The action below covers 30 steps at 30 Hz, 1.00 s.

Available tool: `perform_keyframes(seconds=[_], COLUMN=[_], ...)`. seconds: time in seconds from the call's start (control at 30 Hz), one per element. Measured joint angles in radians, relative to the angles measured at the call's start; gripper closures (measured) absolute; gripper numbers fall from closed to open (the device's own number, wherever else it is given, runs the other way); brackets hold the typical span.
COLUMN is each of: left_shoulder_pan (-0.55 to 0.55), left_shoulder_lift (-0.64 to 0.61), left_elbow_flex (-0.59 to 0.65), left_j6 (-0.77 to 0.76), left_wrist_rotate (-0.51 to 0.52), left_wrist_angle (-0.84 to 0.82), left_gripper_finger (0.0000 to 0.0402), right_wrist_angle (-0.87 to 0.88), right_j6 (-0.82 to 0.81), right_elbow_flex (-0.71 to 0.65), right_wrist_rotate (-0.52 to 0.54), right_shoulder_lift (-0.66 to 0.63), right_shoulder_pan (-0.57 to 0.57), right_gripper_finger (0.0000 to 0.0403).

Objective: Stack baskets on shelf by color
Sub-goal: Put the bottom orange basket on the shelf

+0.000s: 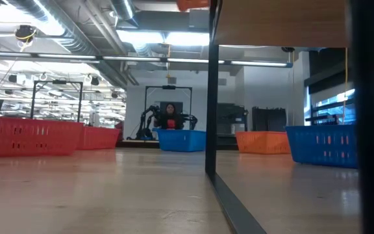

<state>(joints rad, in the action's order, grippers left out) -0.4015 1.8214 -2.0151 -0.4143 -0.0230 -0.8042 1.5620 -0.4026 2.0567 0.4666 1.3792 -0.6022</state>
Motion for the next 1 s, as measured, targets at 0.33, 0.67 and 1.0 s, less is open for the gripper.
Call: perform_keyframes(seconds=[0.33, 0.67, 1.0], left_shoulder_pan=[0.031, 0.084, 0.096], left_shoulder_lift=[-0.001, -0.002, -0.003], left_elbow_flex=[0.0, 0.0, 0.0], left_j6=[0.091, 0.322, 0.413], left_wrist_rotate=[0.011, -0.096, -0.104], left_wrist_angle=[-0.063, -0.106, -0.155], left_gripper_finger=[0.0401, 0.0401, 0.0401], right_wrist_angle=[-0.007, -0.157, -0.281], right_j6=[0.048, 0.318, 0.493], right_elbow_flex=[0.0, 0.0, 0.0], right_wrist_rotate=[-0.016, -0.169, -0.431], right_shoulder_lift=[0.075, 0.17, 0.244], right_shoulder_pan=[0.025, 0.133, 0.272], right_gripper_finger=[0.0326, 0.0326, 0.0326])
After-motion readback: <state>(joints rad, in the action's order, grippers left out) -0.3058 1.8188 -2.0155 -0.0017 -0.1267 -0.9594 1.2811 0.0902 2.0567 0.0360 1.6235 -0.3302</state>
